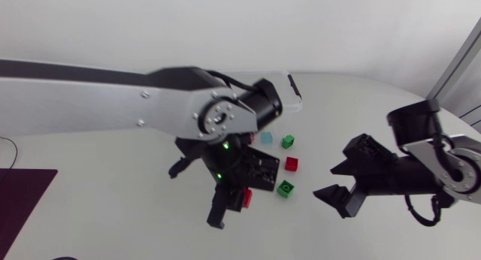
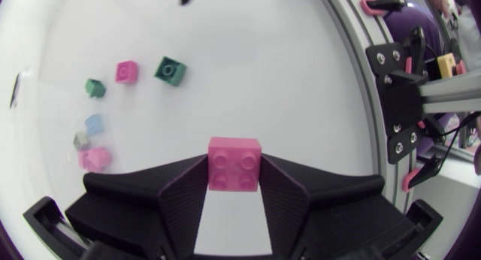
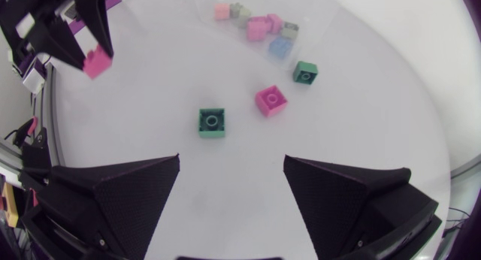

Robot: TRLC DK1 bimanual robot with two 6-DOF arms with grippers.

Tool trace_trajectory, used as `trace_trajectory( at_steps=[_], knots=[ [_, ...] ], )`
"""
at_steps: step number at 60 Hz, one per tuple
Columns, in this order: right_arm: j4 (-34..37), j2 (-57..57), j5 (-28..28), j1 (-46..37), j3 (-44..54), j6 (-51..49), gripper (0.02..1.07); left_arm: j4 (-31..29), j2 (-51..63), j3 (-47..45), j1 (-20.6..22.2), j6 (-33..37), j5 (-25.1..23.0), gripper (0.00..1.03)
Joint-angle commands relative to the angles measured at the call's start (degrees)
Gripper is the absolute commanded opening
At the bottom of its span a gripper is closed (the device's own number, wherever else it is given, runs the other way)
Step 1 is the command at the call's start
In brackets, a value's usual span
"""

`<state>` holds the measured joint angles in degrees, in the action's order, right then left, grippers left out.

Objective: Pick up the duplo bricks and place them in the container

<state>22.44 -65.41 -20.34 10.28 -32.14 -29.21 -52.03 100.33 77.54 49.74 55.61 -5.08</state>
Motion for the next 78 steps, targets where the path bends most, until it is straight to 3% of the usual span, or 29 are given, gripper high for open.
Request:
trace_trajectory(
  at_steps=[1,6,18,34,49,54,58,62,63,65,67,78],
  knots=[
    [-1.3,-5.7,1.0,3.2,-2.2,3.5,1.02,-0.5,-2.9,1.9,-3.8,-2.8,-1.9,0.39],
    [-2.6,-11.1,2.2,5.6,-5.2,5.5,1.02,0.4,-4.4,3.3,-7.5,-5.4,-4.8,0.39],
    [-4.0,-18.8,5.5,10.7,-9.1,7.8,1.02,10.7,-5.1,7.0,-16.2,-16.1,-7.1,0.40],
    [-5.7,-28.2,8.7,13.1,-12.4,7.9,0.96,20.7,0.0,13.7,-21.7,-27.1,-7.2,0.40],
    [-6.4,-33.3,10.2,15.1,-15.5,8.2,0.86,24.5,6.3,16.6,-24.0,-32.2,-7.1,0.40],
    [-6.4,-34.3,10.4,15.3,-15.8,8.2,0.67,25.8,8.2,17.3,-24.5,-33.5,-7.1,0.40],
    [-6.5,-33.8,10.4,15.5,-15.3,8.1,0.43,26.5,9.4,17.7,-24.7,-33.8,-7.1,0.41],
    [-6.4,-32.4,10.6,15.6,-14.5,8.1,0.35,27.7,10.7,18.2,-24.7,-34.5,-6.1,0.53],
    [-6.3,-31.6,10.6,15.6,-14.2,8.0,0.34,27.9,11.0,18.4,-24.7,-34.7,-6.1,0.59],
    [-5.8,-29.6,11.0,15.6,-13.4,8.1,0.34,27.8,11.7,19.1,-24.6,-35.1,-5.7,0.85],
    [-5.4,-28.2,11.6,15.6,-12.9,8.2,0.34,27.5,11.7,19.3,-24.6,-35.1,-5.5,0.95],
    [0.8,-16.8,11.8,14.2,-14.4,8.1,0.33,26.5,6.6,17.6,-24.9,-35.8,-4.0,0.99]
  ],
)
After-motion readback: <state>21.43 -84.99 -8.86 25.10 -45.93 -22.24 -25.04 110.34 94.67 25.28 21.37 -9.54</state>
